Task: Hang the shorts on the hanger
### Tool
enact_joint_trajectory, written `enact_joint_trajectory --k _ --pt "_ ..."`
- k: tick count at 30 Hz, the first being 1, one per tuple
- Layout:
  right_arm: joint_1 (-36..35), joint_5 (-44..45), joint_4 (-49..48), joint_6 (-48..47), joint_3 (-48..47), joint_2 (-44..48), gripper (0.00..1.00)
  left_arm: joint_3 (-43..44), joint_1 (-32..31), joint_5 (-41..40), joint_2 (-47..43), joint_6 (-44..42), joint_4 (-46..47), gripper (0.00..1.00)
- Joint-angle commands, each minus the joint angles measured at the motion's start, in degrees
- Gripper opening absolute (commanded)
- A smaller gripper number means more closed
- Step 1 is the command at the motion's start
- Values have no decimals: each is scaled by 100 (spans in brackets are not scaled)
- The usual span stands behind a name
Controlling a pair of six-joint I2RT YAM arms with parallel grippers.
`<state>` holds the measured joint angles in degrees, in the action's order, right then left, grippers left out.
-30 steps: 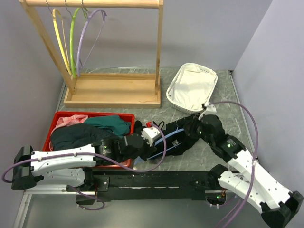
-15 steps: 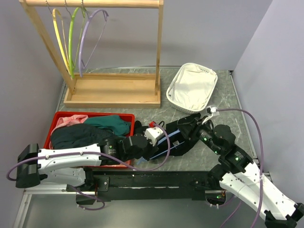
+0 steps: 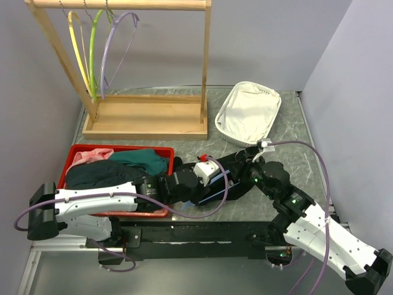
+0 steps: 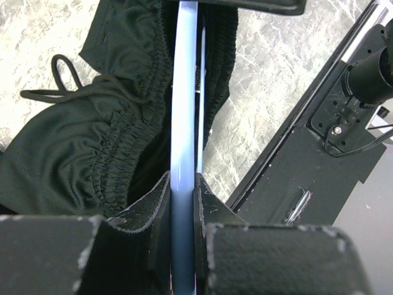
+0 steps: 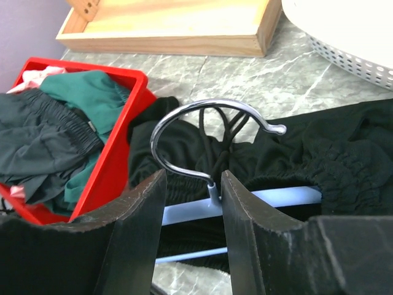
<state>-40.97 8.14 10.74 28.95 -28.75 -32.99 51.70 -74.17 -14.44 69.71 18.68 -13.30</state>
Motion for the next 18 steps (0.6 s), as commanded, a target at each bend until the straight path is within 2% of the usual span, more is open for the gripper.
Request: enact_joint_trajectory --k 1,3,6,7,8,10,11,13,14,16,17,18 --pt "-113 381 -485 -82 124 -76 48 411 -27 108 -2 -145 276 1" --pt "-130 486 -520 -100 177 -15 43 463 -27 125 34 -163 249 1" --pt "-139 601 -591 -161 238 100 24 516 -27 152 104 -128 161 3" --pt "-148 644 -600 -162 256 126 10 551 -27 126 121 -101 135 6" --pt "-148 654 -608 -170 274 179 2 604 -27 3 148 -23 65 13" --pt "-148 636 -652 -205 353 240 0 674 -27 -207 183 74 -23 27" --pt "-148 653 -661 -214 379 319 0 779 -27 -418 200 197 -171 43" --pt "-157 706 -679 -223 458 407 0 911 -27 -673 236 355 -365 67" --pt "-157 732 -679 -232 484 486 0 1086 -27 -779 279 539 -488 73" --pt "-157 733 -687 -258 537 566 0 1263 -27 -1008 306 724 -875 76" --pt "-157 759 -688 -267 546 618 0 1446 -27 -1096 297 977 -1015 83" --pt "-157 750 -696 -276 590 645 0 1517 -18 -1209 289 1102 -1243 85"
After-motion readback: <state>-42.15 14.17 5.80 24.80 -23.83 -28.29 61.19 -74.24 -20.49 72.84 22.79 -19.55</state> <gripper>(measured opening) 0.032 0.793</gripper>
